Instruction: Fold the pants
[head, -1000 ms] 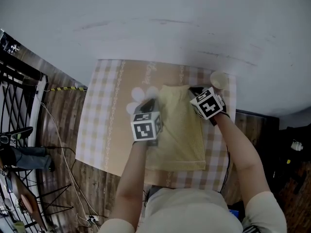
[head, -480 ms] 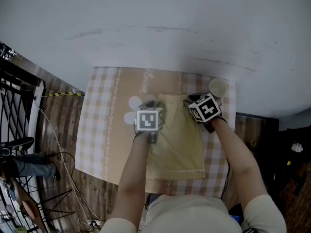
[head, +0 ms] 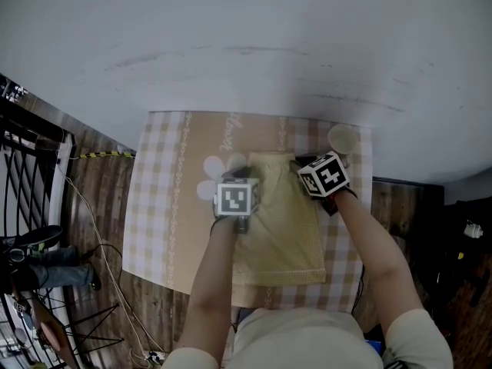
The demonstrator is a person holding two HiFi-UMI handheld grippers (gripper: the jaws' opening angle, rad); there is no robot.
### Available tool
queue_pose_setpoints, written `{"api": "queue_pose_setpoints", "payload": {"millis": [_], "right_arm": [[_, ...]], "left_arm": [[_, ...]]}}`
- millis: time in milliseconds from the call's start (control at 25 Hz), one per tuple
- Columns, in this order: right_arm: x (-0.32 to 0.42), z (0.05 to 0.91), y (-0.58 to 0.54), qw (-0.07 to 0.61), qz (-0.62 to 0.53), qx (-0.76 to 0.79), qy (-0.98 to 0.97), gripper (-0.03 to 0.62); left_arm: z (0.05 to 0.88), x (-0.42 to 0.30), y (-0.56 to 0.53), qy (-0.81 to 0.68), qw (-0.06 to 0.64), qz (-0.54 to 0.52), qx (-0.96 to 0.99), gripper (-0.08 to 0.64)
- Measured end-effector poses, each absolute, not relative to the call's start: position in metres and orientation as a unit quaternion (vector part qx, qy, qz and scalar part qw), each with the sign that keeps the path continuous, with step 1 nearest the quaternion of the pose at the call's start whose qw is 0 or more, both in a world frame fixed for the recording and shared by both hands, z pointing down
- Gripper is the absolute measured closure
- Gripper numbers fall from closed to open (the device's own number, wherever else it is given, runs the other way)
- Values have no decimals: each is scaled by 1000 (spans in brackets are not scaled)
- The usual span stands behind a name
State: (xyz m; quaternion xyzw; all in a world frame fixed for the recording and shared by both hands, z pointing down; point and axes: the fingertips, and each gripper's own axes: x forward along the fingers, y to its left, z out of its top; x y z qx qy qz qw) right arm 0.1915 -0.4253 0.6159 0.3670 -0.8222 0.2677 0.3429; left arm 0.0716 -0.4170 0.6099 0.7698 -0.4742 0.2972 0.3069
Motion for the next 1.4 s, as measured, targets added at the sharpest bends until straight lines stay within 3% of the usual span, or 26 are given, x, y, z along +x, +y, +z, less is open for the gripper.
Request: {"api": "queue_pose_setpoints", "payload": {"millis": [400, 960, 1400], "right_arm": [[189, 547, -380, 280, 171, 354, -876, 555], [181, 507, -263, 282, 31, 325, -902, 555], [183, 539, -181, 292, 78, 306, -903, 555]], "left_arm": [[556, 68, -376, -465, 258, 240, 812, 532], [530, 64, -250, -460, 209, 222, 834, 532], [553, 63, -175, -475, 237, 219, 819, 532]]}}
